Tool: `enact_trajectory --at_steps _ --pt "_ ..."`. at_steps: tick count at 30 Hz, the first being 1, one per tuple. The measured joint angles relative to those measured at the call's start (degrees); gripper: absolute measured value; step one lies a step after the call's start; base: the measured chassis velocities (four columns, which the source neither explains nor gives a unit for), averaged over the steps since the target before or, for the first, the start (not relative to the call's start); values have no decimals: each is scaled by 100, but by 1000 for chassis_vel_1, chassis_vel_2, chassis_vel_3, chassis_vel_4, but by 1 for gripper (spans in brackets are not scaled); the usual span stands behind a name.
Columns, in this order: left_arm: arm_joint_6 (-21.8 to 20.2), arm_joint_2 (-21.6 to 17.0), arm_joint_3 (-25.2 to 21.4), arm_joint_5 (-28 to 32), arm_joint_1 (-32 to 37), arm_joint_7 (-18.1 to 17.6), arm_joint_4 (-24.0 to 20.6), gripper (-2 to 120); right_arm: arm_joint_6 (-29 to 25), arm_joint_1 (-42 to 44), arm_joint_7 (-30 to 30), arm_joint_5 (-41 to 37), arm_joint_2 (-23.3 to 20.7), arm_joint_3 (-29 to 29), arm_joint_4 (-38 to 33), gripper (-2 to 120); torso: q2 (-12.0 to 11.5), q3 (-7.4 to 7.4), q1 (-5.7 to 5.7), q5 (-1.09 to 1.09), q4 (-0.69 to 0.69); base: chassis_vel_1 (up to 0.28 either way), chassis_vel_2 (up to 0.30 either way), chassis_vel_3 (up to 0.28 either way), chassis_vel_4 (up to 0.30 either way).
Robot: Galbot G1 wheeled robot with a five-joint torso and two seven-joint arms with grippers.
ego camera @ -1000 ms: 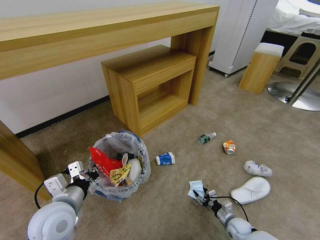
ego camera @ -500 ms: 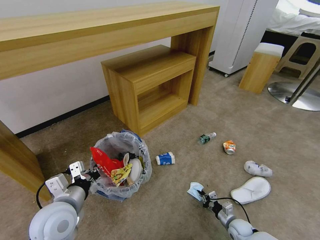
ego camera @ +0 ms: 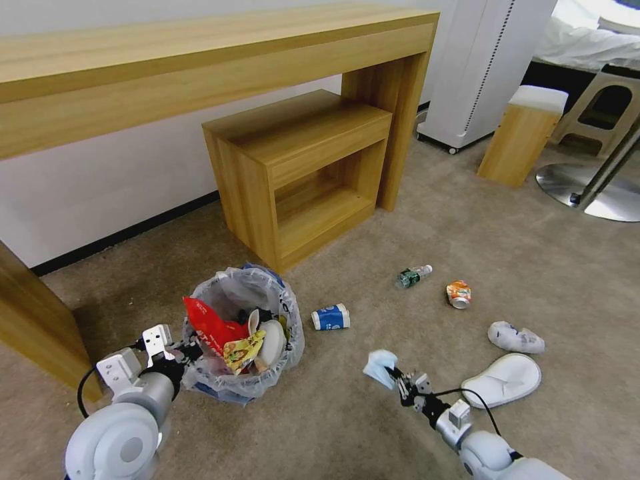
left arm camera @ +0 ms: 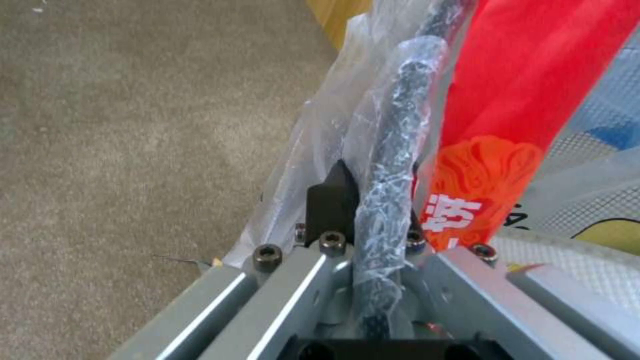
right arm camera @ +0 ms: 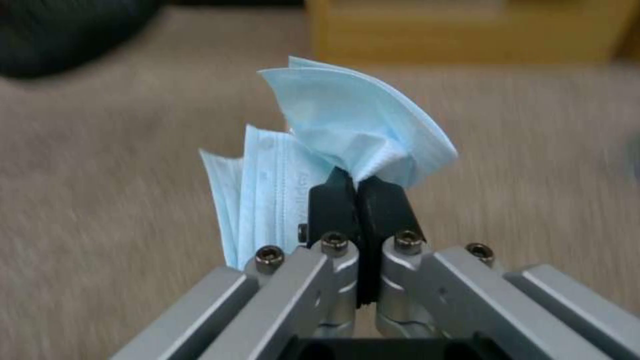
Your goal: Pick up the trash bin and place the garbage on the floor into it.
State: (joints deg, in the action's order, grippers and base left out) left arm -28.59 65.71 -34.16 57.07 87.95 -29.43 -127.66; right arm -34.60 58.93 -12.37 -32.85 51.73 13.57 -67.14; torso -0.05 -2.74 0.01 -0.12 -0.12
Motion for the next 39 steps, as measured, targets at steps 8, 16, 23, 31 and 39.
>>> enact_trajectory --at_steps 8,16,23,31,39 --pt "-8 46 59 -63 -23 12 61 0 -597 16 -836 741 -71 -402 -461 0 0 0 0 0 0 0 0 0 0" --pt "-30 66 95 -106 -38 13 86 0 -826 -47 -1825 1310 -195 -710 -809 0 0 0 0 1 0 0 0 0 0" --pt "-76 93 205 -222 -68 30 195 0 -912 -191 -2450 1577 -415 -833 -1276 0 0 0 0 1 0 0 0 0 0" --pt "-117 94 382 -389 -117 84 341 0 -520 -536 -2399 1282 -936 -567 -2046 0 0 0 0 1 0 0 0 0 0" --pt "-130 129 478 -490 -189 113 467 0 -45 -1308 -1870 992 -1269 -19 -2872 0 0 0 0 0 0 0 0 0 0"
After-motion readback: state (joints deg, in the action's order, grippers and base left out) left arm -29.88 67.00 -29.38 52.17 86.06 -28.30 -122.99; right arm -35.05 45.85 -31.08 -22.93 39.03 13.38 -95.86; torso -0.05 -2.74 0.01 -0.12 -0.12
